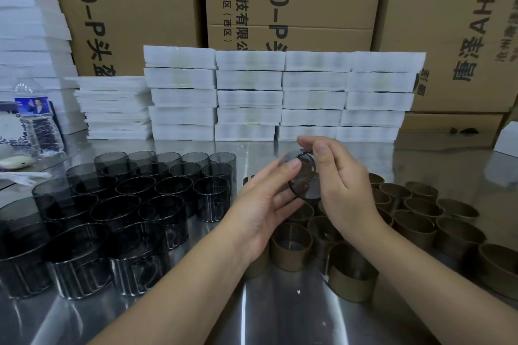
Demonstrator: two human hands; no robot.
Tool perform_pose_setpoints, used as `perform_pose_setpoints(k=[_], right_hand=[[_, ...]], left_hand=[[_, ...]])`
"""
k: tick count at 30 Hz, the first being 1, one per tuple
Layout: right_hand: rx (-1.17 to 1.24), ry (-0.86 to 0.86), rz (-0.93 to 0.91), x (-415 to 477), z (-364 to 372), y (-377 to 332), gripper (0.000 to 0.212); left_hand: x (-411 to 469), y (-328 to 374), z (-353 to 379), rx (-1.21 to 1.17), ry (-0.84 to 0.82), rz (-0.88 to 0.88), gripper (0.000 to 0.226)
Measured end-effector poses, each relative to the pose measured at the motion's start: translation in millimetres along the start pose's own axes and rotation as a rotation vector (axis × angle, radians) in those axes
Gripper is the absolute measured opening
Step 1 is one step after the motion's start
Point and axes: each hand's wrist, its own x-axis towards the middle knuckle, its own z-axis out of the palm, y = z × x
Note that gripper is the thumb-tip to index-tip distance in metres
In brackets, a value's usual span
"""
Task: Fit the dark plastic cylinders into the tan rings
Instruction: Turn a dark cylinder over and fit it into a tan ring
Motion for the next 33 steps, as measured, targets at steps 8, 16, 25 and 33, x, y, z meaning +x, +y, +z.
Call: perform_pose_setpoints(k=[8, 16, 25, 33], right_hand=[[0.036, 0.004, -0.025, -2.3, 2.5, 2.3, 0.015], [0.007, -0.021, -0.043, -3.8, 3.0, 1.7, 0.022], [-0.013, -0.084, -0.02, -5.1, 5.3, 4.1, 0.036], [0.005, -0.204, 0.034, -2.0, 0.4, 5.5, 0.043]], left_hand=[[0.0, 4.1, 0.5, -0.007, 0.056, -0.011, 0.024], [-0.2, 6.4, -1.9, -0.032, 0.092, -0.008, 0.058], [-1.5, 11.0, -1.4, -0.142, 0.124, -0.016, 0.054], [-2.4, 10.0, -1.6, -0.206, 0.113, -0.014, 0.046]])
